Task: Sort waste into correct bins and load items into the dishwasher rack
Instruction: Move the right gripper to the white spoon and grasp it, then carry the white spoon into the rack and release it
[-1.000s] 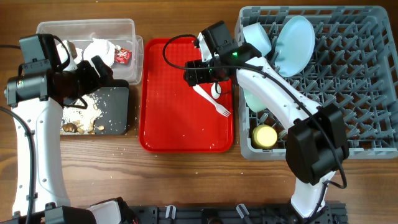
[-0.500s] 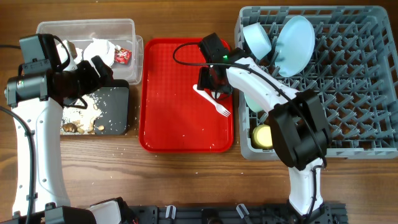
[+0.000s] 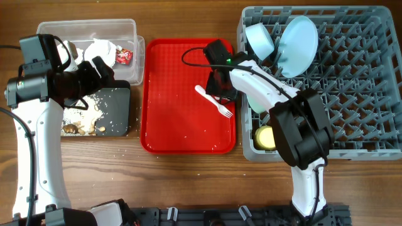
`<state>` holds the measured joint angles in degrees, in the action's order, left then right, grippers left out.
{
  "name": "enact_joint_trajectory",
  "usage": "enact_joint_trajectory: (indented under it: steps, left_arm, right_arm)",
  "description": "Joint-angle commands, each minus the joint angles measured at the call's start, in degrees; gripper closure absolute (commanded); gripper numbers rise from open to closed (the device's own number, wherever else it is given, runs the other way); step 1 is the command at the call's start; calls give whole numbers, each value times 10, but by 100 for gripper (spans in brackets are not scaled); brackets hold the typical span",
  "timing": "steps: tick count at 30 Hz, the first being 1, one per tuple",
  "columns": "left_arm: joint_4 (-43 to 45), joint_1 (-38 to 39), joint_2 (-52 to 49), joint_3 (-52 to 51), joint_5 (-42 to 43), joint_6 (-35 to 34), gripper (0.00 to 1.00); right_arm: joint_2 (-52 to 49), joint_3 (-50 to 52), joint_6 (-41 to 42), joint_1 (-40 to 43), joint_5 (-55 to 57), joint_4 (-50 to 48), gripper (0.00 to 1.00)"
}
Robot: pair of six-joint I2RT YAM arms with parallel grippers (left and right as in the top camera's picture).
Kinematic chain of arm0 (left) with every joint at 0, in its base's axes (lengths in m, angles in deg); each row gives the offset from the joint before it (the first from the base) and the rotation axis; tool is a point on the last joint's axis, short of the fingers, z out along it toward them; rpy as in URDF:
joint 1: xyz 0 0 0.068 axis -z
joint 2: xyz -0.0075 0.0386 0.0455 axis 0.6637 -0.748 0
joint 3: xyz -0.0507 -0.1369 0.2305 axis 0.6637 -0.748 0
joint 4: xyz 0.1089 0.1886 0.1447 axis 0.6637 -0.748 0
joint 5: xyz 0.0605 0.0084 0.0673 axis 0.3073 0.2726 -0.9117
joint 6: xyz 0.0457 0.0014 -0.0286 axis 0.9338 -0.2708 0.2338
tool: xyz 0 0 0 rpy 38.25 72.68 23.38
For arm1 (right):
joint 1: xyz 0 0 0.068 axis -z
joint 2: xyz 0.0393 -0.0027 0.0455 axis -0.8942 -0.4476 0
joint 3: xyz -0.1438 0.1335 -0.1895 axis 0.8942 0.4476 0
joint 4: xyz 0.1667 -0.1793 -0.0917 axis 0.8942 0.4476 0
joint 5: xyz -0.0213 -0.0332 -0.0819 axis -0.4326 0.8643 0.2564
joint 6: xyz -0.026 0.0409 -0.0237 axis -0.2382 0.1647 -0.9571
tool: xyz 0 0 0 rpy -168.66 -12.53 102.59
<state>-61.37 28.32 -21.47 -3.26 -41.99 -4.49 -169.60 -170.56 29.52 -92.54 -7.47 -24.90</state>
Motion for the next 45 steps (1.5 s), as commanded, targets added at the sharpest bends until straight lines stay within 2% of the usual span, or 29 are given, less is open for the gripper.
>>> enact_joint_trajectory:
  steps: [1,7,13,21,24,28,29,34,36,40,45]
  left_arm:
    - [0,-2,9,6,-1,0,0]
    - [0,-2,9,6,-1,0,0]
    - [0,-2,9,6,-1,0,0]
    - [0,-2,9,6,-1,0,0]
    - [0,-2,9,6,-2,0,0]
    - [0,-2,9,6,-1,0,0]
    - [0,-2,9,6,-2,0,0]
    - [0,-2,9,6,-1,0,0]
    - [0,-2,9,6,-1,0,0]
    - [0,-2,9,6,-1,0,0]
    - [0,-2,9,6,-1,0,0]
  right_arm:
    - [-32,5,19,2,5,-12,61]
    - [-34,5,17,2,-2,-26,92]
    - [-34,4,-14,2,-29,-40,95]
    - [-34,3,-15,2,-16,-59,96]
    - [-32,-18,-73,2,-19,-65,96]
    - [-10,-52,-208,2,-41,-64,96]
    - [9,-59,-259,2,-59,-63,96]
    - [98,-61,-348,2,-65,-59,96]
    - [152,-61,-389,2,-42,-43,96]
    - [240,-61,-388,9,77,22,96]
    - [311,-60,-388,58,165,194,96]
